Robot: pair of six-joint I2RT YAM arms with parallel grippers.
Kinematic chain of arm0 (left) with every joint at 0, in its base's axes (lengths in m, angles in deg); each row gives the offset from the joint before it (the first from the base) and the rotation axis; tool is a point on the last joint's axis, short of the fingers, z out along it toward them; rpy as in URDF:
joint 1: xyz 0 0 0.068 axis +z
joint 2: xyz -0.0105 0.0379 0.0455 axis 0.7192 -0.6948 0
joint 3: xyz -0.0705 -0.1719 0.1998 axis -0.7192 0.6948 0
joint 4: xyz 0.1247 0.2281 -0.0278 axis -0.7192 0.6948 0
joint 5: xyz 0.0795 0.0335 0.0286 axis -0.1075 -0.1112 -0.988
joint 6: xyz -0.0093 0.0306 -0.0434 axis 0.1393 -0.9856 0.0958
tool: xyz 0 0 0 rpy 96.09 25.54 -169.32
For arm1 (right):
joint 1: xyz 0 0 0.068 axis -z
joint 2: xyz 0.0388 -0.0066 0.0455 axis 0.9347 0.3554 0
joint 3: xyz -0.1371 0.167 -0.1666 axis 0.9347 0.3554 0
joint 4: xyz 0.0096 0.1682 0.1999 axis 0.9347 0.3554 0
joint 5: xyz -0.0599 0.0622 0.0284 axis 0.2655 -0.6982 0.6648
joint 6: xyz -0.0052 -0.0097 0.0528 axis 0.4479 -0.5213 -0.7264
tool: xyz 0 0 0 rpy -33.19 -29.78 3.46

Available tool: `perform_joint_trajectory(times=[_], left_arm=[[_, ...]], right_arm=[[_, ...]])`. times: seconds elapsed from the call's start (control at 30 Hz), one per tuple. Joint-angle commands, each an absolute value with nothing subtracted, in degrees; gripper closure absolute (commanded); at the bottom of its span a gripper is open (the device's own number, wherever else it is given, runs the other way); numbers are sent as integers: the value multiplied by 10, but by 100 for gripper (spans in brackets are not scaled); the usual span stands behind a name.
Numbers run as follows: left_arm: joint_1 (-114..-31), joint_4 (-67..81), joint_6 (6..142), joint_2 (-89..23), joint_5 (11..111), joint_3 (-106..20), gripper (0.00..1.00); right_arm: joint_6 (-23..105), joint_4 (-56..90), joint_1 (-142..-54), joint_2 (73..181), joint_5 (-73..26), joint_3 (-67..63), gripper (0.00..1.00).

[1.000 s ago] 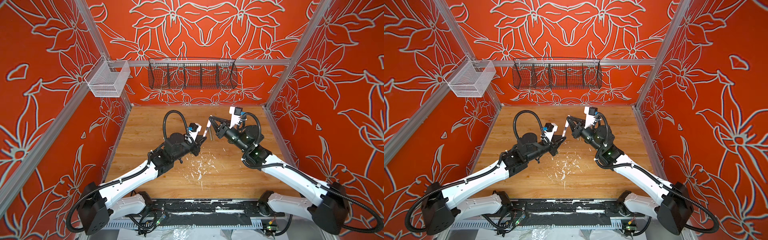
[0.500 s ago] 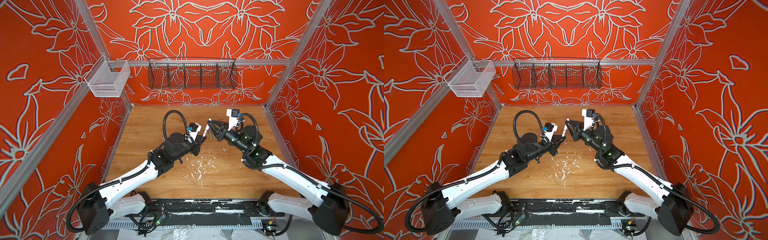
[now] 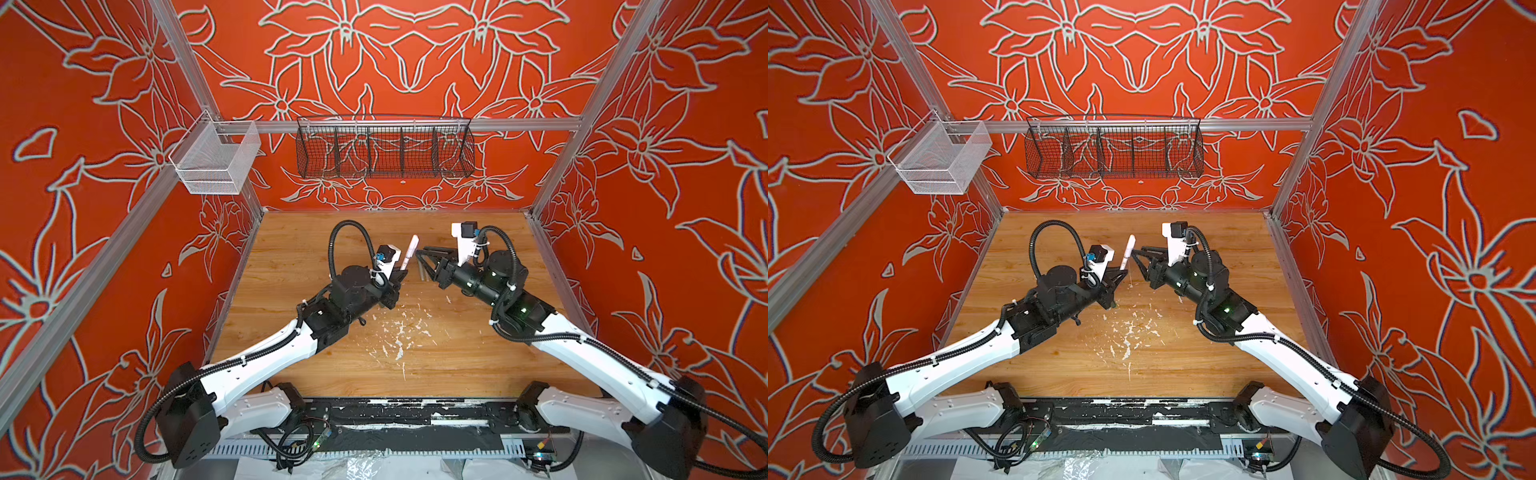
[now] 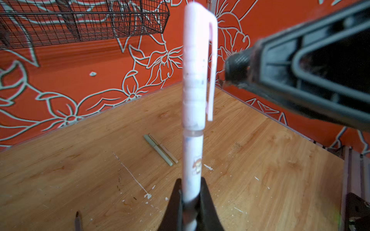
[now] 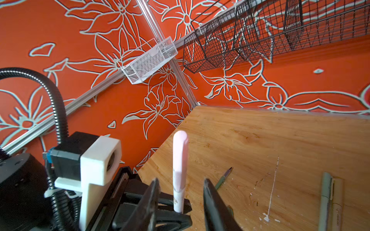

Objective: Insert the pens into the pen caps
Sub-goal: 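Open the right gripper and draw it back from the capped pen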

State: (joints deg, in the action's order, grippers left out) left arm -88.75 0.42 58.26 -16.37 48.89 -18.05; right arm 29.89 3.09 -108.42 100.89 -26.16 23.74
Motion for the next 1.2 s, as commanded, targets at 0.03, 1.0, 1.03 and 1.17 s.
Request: perform_joint_trajectory(times=[0.03,1.0,1.03,1.17], left_arm=[[-891,-3,557,-159,466,-192,100],[-891,-20,510,-159,456,-178,100],[-891,-20,512,-158,460,-177,100],[-891,-20,516,-154,470,-177,100]], right_arm=[[322,26,-1087,994,-238,235,63],[298,38,-1070,1069,-302,143,62],[300,39,-1070,1072,-300,140,62],[300,37,-1065,1084,-292,137,63]])
